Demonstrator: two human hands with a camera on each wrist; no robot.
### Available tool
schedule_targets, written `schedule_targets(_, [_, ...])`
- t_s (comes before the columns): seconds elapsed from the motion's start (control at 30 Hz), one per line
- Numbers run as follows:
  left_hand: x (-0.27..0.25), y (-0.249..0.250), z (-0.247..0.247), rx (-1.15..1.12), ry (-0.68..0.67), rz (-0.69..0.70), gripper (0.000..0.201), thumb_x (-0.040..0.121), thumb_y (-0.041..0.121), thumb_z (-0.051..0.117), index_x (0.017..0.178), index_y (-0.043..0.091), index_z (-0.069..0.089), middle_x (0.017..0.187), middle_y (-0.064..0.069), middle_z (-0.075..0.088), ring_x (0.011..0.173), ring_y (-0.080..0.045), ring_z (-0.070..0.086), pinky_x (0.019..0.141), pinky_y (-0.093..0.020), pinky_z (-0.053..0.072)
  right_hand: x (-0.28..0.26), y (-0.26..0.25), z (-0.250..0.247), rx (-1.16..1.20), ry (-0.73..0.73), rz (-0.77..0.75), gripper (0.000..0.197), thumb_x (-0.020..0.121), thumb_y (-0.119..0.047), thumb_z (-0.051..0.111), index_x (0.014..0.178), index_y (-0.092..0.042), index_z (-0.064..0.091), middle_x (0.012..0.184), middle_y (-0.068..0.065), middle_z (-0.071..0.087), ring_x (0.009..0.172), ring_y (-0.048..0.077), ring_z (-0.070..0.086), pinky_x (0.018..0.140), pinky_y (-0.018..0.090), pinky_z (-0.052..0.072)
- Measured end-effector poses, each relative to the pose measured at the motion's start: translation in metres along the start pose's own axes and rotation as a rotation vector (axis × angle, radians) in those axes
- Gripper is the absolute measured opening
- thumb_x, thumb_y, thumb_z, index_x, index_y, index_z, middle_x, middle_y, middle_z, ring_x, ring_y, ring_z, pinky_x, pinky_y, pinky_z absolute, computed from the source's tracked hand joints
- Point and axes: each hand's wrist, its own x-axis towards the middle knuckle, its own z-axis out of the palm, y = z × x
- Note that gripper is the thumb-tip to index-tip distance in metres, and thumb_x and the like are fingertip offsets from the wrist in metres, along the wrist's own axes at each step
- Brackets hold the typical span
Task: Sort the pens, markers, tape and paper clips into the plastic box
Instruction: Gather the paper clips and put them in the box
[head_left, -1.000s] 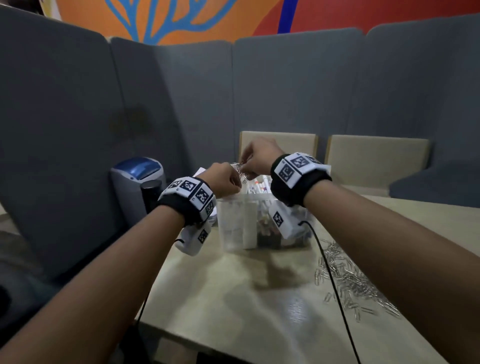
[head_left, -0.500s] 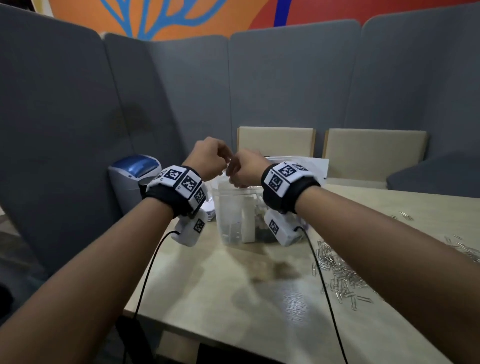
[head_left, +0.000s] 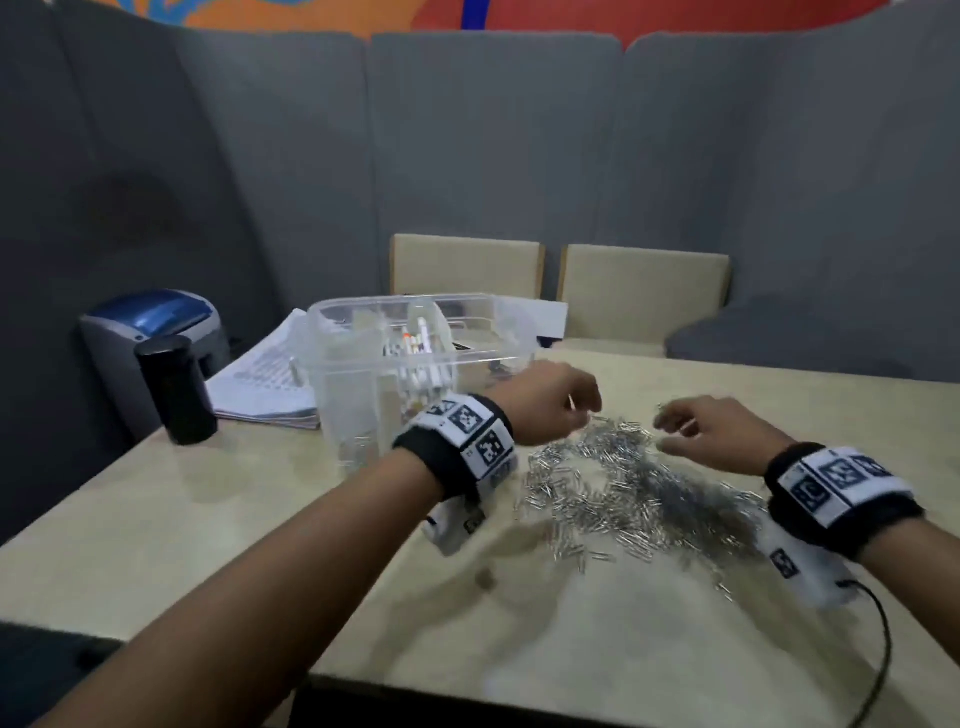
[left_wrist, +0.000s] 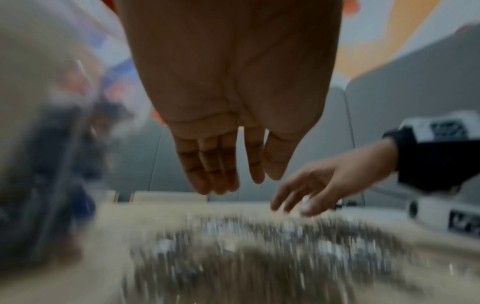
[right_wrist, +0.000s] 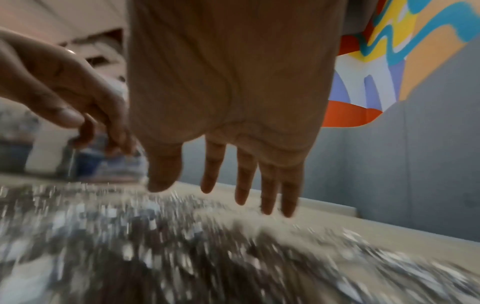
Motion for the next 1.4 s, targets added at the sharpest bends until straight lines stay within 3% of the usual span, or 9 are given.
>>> schedule_targets(0.13, [0.026,0.000,0.076,0.157,-0.251,-0.118,0.042,0.090,0.039,0.060,0.128,0.023,0.056,0.131,-0.012,0.052,0.119,-0.029,0.048,0.100,-0.040,0.040,-0.012,0.032,0.030,-0.149,-0.220,0.073,0.079,0.077,-0.072,0.054,0.143,-0.031,0.039,0.148,0.002,0.040,0.132,0.019,0.040,0.108,0.036,0.033])
schedule_targets(0.33, [0.045,-0.012,0.098,0.266,-0.323,-0.183,0.055,0.074,0.067,0.063,0.122,0.044,0.049,0.143,-0.003,0.040,0.126,-0.032,0.040,0.100,-0.053,0.038,-0.006,0.049,0.043,-0.119,-0.278,0.050,0.125,0.038,-0.099,0.049,0.147,-0.042,0.026,0.154,0.003,0.030,0.139,0.023,0.032,0.114,0.048,0.028])
schedule_targets(0.43, [0.050,-0.013,0.098,0.273,-0.292,-0.151,0.040,0.081,0.052,0.066,0.117,0.037,0.057,0.125,-0.004,0.052,0.114,-0.029,0.050,0.092,-0.045,0.047,-0.004,0.050,0.048,-0.167,-0.260,0.031,0.105,0.053,-0.093,0.050,0.143,-0.040,0.037,0.150,0.002,0.036,0.136,0.022,0.036,0.112,0.048,0.031])
schedule_targets(0.53, [0.052,-0.012,0.094,0.264,-0.248,-0.131,0.025,0.087,0.025,0.065,0.112,0.027,0.063,0.116,-0.008,0.055,0.107,-0.028,0.055,0.087,-0.038,0.048,-0.007,0.045,0.042,-0.152,-0.176,0.006,0.061,0.081,-0.060,0.063,0.134,-0.034,0.052,0.141,0.002,0.050,0.127,0.021,0.048,0.106,0.040,0.038])
schedule_targets(0.7, [0.052,-0.012,0.098,0.220,-0.235,-0.138,0.031,0.082,-0.004,0.056,0.102,0.017,0.067,0.109,-0.010,0.061,0.099,-0.028,0.061,0.081,-0.034,0.050,-0.009,0.045,0.039,-0.125,-0.080,0.004,0.023,0.086,-0.029,0.070,0.109,-0.027,0.071,0.111,0.000,0.067,0.093,0.014,0.059,0.080,0.024,0.047])
schedule_targets(0.97, [0.048,-0.004,0.060,0.108,0.008,-0.050,0.021,0.088,0.000,0.059,0.103,0.010,0.070,0.102,-0.007,0.069,0.094,-0.021,0.064,0.084,-0.030,0.053,-0.008,0.050,0.034,-0.052,0.042,0.064,0.015,0.085,-0.012,0.070,0.097,-0.020,0.073,0.101,-0.001,0.068,0.086,0.014,0.063,0.078,0.022,0.050])
schedule_targets(1.1, [0.025,-0.002,-0.017,-0.059,0.225,-0.032,0.014,0.087,0.005,0.067,0.099,0.010,0.070,0.088,0.001,0.069,0.077,-0.015,0.067,0.066,-0.022,0.057,-0.008,0.050,0.033,0.000,0.110,0.065,0.017,0.086,-0.005,0.068,0.090,-0.021,0.073,0.092,-0.002,0.068,0.081,0.012,0.063,0.075,0.023,0.052])
schedule_targets(1.27, [-0.024,-0.048,-0.110,-0.085,0.414,-0.149,0.007,0.084,0.001,0.069,0.091,0.004,0.069,0.075,-0.001,0.067,0.054,-0.006,0.062,0.055,-0.025,0.058,-0.013,0.032,0.025,0.186,0.320,-0.023,0.024,0.080,-0.004,0.074,0.074,-0.027,0.070,0.076,-0.005,0.068,0.070,0.007,0.062,0.068,0.024,0.050])
schedule_targets(1.4, [-0.062,-0.107,-0.138,0.072,0.389,-0.349,0.007,0.083,0.001,0.070,0.087,0.006,0.070,0.077,-0.010,0.071,0.055,-0.018,0.065,0.057,-0.029,0.059,-0.010,-0.008,-0.005,0.283,0.482,-0.158,0.011,0.075,-0.003,0.079,0.080,-0.012,0.076,0.071,-0.004,0.070,0.066,0.005,0.064,0.064,0.004,0.043])
